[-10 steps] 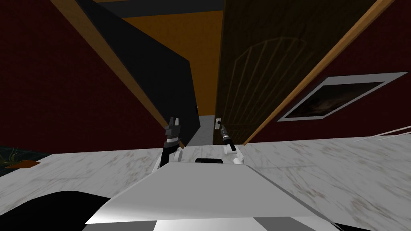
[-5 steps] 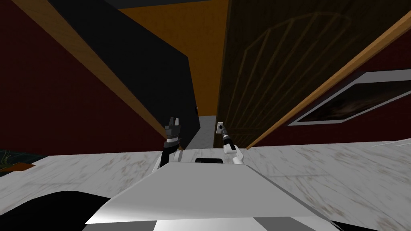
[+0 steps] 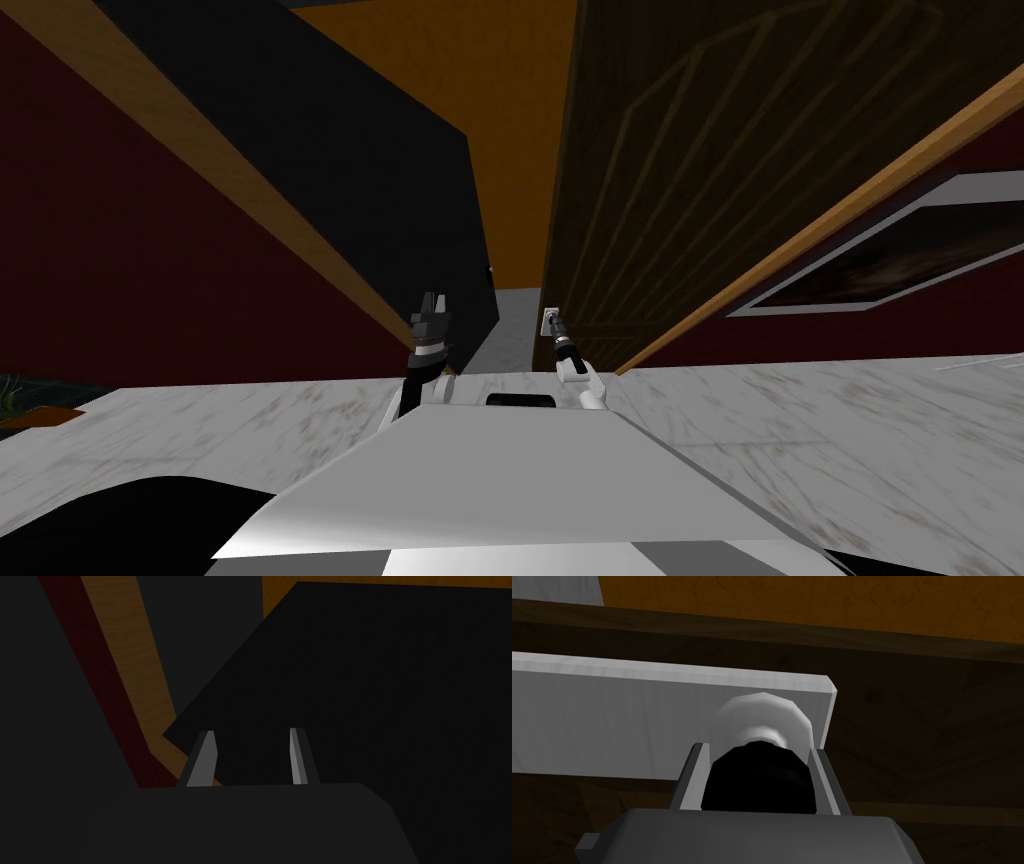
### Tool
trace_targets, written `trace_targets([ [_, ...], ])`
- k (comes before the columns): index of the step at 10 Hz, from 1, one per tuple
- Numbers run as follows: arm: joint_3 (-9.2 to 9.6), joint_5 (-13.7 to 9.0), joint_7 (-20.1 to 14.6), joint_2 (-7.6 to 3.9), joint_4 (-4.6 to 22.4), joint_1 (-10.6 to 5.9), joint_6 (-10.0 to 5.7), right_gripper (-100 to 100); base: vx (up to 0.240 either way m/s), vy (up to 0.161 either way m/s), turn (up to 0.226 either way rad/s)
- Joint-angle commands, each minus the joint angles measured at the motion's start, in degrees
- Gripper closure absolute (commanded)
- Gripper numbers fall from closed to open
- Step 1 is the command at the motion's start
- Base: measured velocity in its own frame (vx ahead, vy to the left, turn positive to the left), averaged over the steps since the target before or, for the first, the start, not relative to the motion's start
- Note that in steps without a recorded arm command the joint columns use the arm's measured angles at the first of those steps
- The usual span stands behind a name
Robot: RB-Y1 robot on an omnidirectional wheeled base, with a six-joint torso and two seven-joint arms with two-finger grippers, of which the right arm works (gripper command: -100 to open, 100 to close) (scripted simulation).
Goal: Push the door open
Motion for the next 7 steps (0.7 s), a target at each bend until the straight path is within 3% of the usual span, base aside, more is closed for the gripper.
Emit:
trace_targets([
  [1,0.02,0.0,0.0,0.02,0.0,0.08,-0.02,100,-0.015,-0.003,0.000],
  [4,-0.19,-0.2,0.4,-0.10,0.5,-0.20,0.04,100,0.028,0.007,-0.031],
  [7,-0.65,-0.5,1.1,-0.23,1.3,-0.88,-0.07,100,0.179,0.051,-0.087],
])
